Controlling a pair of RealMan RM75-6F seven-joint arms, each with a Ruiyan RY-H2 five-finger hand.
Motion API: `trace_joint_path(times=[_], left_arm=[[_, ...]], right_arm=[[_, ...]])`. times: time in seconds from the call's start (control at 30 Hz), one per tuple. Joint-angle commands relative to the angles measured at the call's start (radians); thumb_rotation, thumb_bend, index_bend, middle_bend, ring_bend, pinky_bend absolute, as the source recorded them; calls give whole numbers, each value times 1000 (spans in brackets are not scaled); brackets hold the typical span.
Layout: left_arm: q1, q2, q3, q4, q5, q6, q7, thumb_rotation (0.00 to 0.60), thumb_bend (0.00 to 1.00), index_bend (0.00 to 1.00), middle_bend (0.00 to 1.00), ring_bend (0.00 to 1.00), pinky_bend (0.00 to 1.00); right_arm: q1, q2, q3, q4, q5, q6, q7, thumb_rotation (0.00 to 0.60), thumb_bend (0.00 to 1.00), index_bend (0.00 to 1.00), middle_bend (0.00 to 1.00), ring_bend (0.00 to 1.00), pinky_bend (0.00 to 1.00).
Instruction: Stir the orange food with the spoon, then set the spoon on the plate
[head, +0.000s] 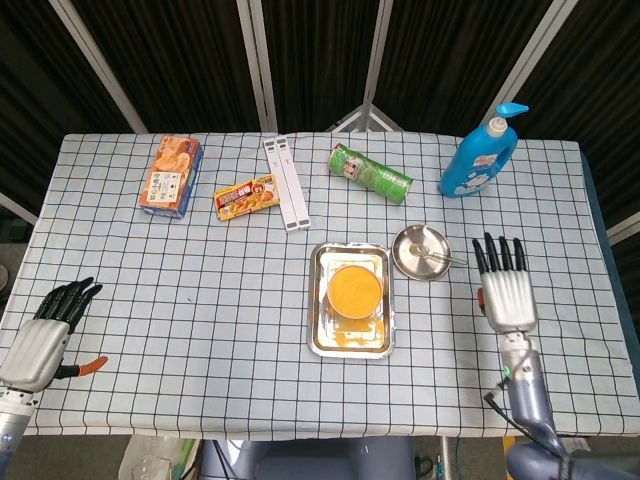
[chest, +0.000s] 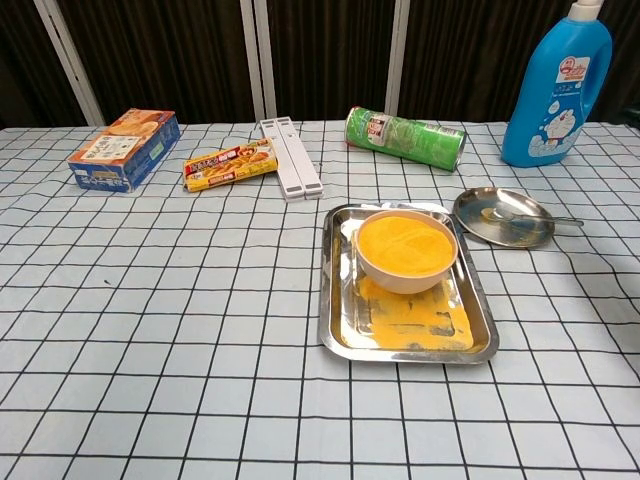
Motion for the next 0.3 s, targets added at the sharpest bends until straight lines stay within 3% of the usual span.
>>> trace_joint_path(times=[0.03, 0.17, 0.3], left_arm=[[10, -6, -2, 8, 3, 20, 23, 600, 0, 0, 0, 0, 0], [24, -14, -6, 12, 5, 49, 51, 600, 0, 0, 0, 0, 0], [30, -21, -7, 11, 8, 60, 75, 600, 0, 0, 0, 0, 0]], right_arm=[[-220, 269, -172, -245, -135, 125, 268, 600, 393, 0, 0, 0, 0], [-312, 313, -252, -195, -288, 241, 363, 600, 378, 0, 0, 0, 0], [-351, 306, -265, -126, -361, 309, 407, 600, 377, 0, 0, 0, 0]])
